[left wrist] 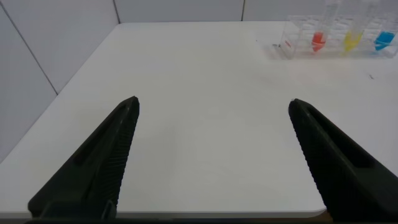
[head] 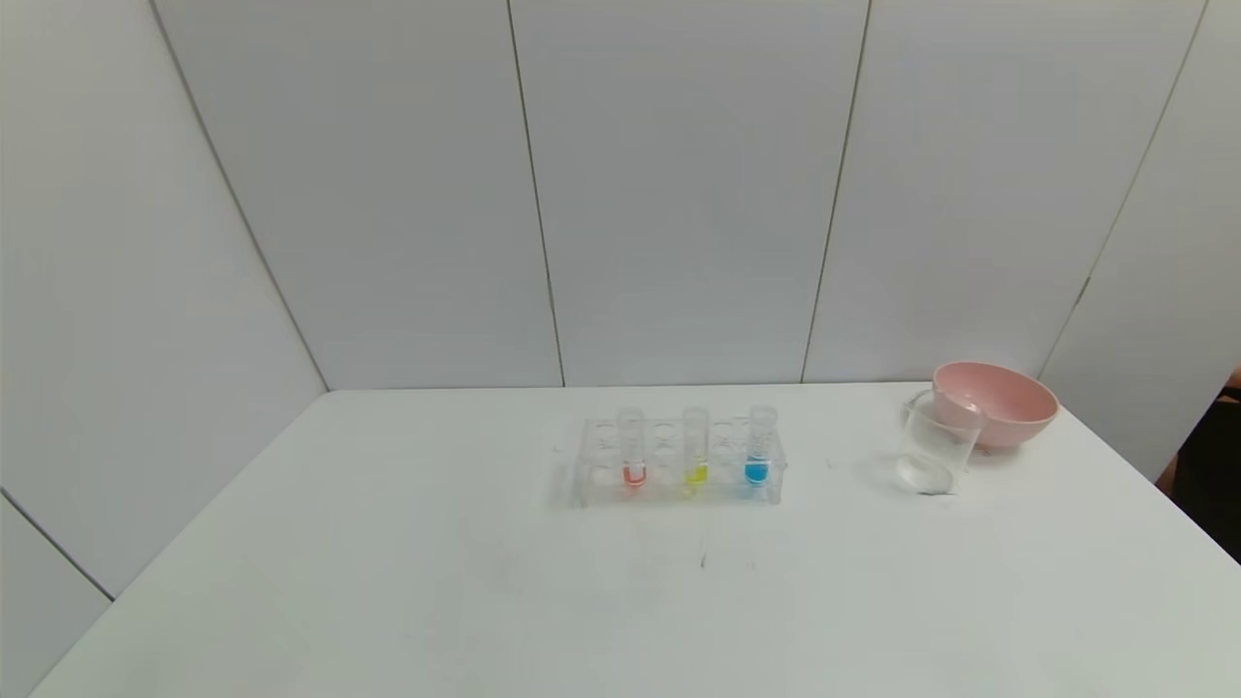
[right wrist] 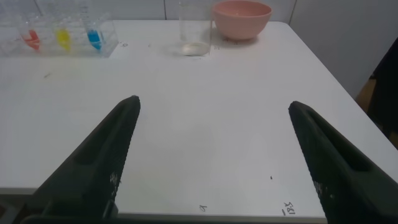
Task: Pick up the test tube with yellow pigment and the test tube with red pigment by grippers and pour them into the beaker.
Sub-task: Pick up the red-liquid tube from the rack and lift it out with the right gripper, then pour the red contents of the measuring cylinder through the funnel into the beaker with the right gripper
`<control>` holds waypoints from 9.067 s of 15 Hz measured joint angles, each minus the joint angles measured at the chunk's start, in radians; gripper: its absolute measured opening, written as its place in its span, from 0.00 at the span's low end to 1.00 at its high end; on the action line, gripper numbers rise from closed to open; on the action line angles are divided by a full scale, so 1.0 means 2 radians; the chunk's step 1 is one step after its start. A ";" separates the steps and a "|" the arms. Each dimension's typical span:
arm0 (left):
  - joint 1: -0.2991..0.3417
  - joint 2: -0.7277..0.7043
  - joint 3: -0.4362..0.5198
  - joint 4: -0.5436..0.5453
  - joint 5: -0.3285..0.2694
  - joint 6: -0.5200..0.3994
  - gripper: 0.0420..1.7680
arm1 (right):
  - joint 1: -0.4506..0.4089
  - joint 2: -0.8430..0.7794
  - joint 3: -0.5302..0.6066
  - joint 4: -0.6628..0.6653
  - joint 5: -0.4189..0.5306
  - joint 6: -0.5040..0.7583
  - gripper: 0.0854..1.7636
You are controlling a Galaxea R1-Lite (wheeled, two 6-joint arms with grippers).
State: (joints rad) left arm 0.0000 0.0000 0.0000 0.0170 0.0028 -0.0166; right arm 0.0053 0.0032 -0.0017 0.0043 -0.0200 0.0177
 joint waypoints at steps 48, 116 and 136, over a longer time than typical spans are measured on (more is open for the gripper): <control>0.000 0.000 0.000 0.000 0.000 0.000 0.97 | 0.514 1.020 -0.665 -0.063 -0.330 0.213 0.97; 0.000 0.000 0.000 0.000 0.000 0.000 0.97 | 0.442 1.147 -0.931 -0.037 -0.348 0.108 0.24; 0.000 0.000 0.000 0.000 0.000 0.000 0.97 | 0.074 0.776 -0.483 -0.026 0.076 -0.162 0.24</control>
State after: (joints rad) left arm 0.0000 0.0000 0.0000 0.0170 0.0028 -0.0166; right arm 0.1523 1.5562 -0.9679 -0.0485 0.1313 -0.3057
